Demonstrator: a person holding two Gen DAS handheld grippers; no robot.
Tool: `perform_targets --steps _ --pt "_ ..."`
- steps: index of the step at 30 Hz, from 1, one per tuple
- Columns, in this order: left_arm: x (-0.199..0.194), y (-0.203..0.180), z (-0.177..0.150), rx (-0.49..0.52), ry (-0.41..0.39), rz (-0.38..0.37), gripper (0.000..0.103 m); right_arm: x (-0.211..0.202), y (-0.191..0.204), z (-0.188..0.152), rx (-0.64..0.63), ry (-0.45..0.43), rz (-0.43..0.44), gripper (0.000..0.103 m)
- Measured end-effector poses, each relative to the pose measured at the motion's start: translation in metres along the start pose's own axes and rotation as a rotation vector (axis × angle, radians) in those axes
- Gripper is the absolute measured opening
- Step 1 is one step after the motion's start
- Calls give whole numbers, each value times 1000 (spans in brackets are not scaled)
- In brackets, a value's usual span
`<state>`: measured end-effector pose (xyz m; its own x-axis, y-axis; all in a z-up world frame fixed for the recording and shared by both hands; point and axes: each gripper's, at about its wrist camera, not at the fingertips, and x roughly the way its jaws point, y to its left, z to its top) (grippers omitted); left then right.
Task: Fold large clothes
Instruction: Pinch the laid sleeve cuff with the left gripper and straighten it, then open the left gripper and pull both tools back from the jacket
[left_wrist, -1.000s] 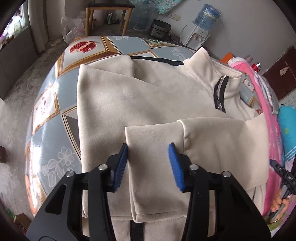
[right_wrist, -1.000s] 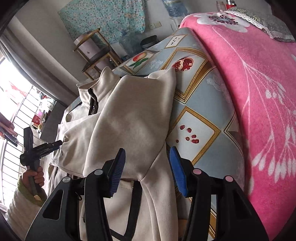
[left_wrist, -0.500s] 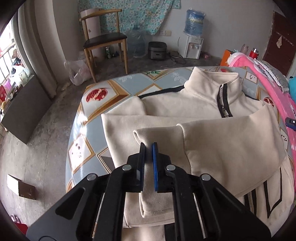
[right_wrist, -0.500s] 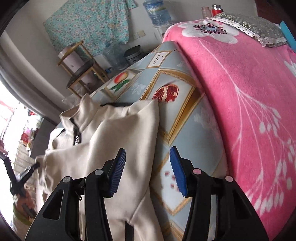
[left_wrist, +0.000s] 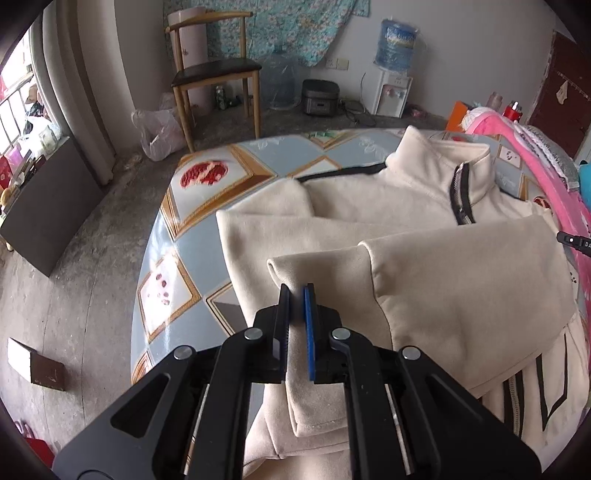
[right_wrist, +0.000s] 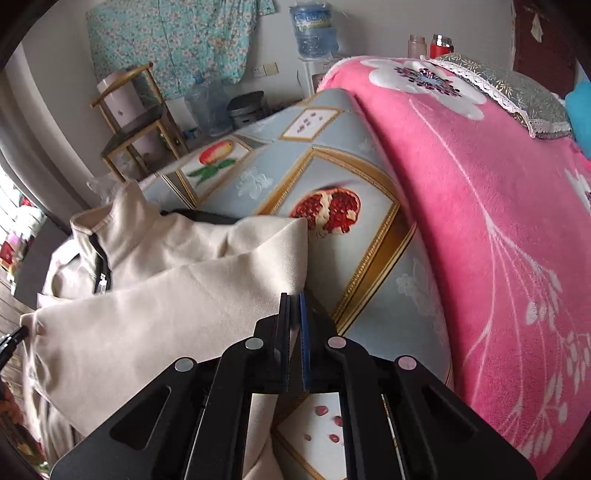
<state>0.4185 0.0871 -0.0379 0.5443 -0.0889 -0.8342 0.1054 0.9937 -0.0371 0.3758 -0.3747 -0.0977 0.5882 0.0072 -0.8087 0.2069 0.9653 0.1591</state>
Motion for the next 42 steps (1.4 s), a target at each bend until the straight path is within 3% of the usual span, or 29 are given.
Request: perform_targets --steps 5,6,8,11,13,15,17,20,21,23,26,29,31,33,42 --pt "13 12 -8 -65 29 24 10 -2 0 0 -16 -6 0 7" --pt "11 15 -8 -81 29 32 10 -6 -1 0 -17 -12 -5 10" --pt "1 19 -9 -94 14 68 10 -20 -8 0 1 -45 -35 33" --pt "-21 19 -8 -68 -52 105 10 -53 -11 -7 1 -118 2 35" --pt "-35 12 -8 -36 -96 74 10 -70 5 -16 -81 -140 53 35" --pt "-40 -1 -11 -10 -96 -8 12 -78 32 -34 -209 -117 135 35" --pt "-32 -15 -20 10 -29 -71 14 -75 54 -54 -305 -67 192 35" --pt "-4 -30 -42 26 102 -58 17 -47 71 -76 -385 54 106 35" --pt "-8 -34 -46 48 58 -43 18 -35 72 -82 -395 98 50 35" --pt "-15 -34 -48 54 66 -14 19 -43 71 -83 -365 85 40 36" --pt "-47 -22 -53 2 34 -59 20 -79 63 -87 -313 57 80 43" --pt "-89 -13 -70 33 -16 -32 41 -123 50 -109 -297 11 109 62" --pt "-112 -7 -89 49 -24 -30 52 -143 36 -131 -270 16 132 64" --pt "-130 -2 -114 56 -14 -27 56 -159 23 -154 -226 31 135 64" --pt "-175 0 -233 4 -15 -71 64 -195 -27 -253 -32 22 108 64"
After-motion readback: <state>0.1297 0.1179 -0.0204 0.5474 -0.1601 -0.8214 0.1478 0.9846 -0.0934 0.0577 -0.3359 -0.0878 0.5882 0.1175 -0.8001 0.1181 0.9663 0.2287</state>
